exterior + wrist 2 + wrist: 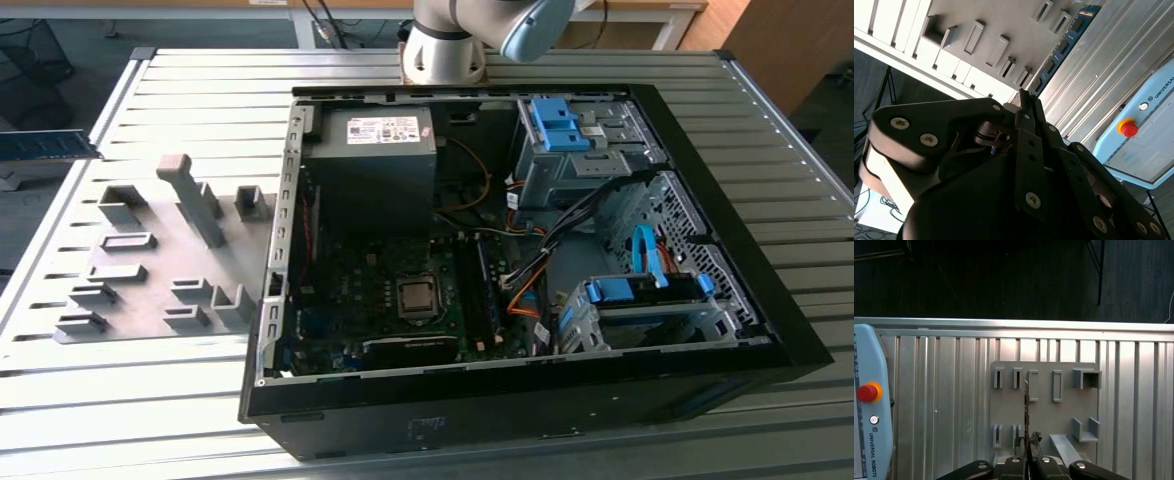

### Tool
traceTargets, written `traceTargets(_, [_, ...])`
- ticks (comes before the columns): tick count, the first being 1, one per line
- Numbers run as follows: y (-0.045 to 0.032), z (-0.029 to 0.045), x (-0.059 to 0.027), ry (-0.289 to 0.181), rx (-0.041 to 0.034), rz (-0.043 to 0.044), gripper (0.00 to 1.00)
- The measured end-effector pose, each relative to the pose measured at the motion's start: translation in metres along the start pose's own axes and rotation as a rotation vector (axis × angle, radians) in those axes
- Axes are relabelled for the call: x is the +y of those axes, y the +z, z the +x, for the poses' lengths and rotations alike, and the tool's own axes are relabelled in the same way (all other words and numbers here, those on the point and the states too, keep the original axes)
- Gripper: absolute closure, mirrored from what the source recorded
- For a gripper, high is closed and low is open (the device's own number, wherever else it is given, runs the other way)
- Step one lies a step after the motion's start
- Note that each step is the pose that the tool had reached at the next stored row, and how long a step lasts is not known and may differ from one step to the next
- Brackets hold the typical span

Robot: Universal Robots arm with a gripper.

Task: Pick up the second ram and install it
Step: 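Pick up the second ram and move it above second insertion slot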

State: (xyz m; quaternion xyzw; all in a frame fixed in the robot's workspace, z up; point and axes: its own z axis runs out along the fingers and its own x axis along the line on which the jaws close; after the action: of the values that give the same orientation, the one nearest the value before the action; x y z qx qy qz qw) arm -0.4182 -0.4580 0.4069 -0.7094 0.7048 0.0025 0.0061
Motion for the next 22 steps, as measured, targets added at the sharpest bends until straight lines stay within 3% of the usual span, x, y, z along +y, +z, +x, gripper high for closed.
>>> traceTargets(22, [0.0001, 0.0001, -0.0151, 0.000, 0.0004, 0.0000, 0.86])
